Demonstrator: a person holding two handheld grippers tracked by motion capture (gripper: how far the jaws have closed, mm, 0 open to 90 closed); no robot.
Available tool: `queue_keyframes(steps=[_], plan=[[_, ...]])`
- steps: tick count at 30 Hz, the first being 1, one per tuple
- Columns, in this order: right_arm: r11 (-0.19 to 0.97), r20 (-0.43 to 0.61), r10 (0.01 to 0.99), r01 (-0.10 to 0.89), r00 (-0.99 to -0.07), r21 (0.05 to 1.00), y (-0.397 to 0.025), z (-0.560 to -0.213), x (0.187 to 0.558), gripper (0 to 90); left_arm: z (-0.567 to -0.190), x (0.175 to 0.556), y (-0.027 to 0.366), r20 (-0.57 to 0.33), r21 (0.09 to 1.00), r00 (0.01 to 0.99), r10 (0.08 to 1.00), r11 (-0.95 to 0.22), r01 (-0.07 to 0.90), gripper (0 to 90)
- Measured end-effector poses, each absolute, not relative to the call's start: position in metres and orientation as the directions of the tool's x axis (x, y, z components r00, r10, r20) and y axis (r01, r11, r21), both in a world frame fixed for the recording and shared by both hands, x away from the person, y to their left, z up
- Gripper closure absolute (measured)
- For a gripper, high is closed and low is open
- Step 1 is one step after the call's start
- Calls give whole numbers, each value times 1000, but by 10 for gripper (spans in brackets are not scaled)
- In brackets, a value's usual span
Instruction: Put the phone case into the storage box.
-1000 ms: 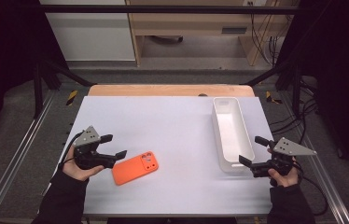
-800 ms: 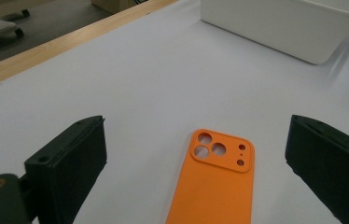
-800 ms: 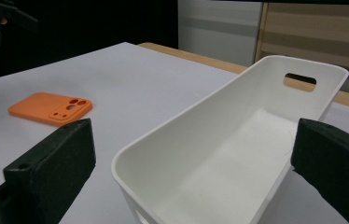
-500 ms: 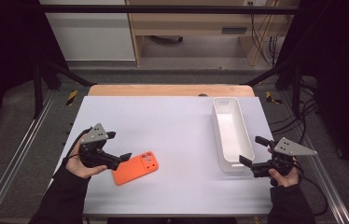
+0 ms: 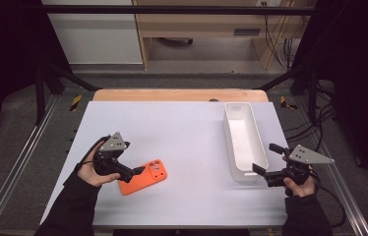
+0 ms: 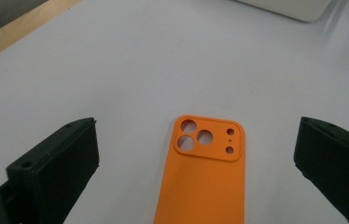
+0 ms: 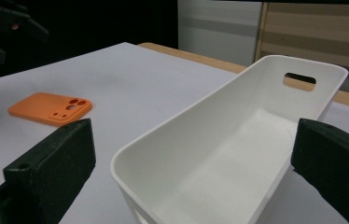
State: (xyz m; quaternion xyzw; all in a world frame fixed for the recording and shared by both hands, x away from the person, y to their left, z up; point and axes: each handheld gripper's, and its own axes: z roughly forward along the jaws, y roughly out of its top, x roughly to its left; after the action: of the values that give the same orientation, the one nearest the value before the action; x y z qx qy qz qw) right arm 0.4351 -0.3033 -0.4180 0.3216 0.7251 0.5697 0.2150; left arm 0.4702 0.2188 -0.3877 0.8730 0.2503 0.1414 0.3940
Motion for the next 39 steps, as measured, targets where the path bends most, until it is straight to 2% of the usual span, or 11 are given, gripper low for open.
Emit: queue_keyframes(steps=[39], plan=[[154, 47, 708, 220, -704, 963, -301, -418, 435, 4, -438, 484, 203, 16, 596, 851, 525, -688, 414, 0]])
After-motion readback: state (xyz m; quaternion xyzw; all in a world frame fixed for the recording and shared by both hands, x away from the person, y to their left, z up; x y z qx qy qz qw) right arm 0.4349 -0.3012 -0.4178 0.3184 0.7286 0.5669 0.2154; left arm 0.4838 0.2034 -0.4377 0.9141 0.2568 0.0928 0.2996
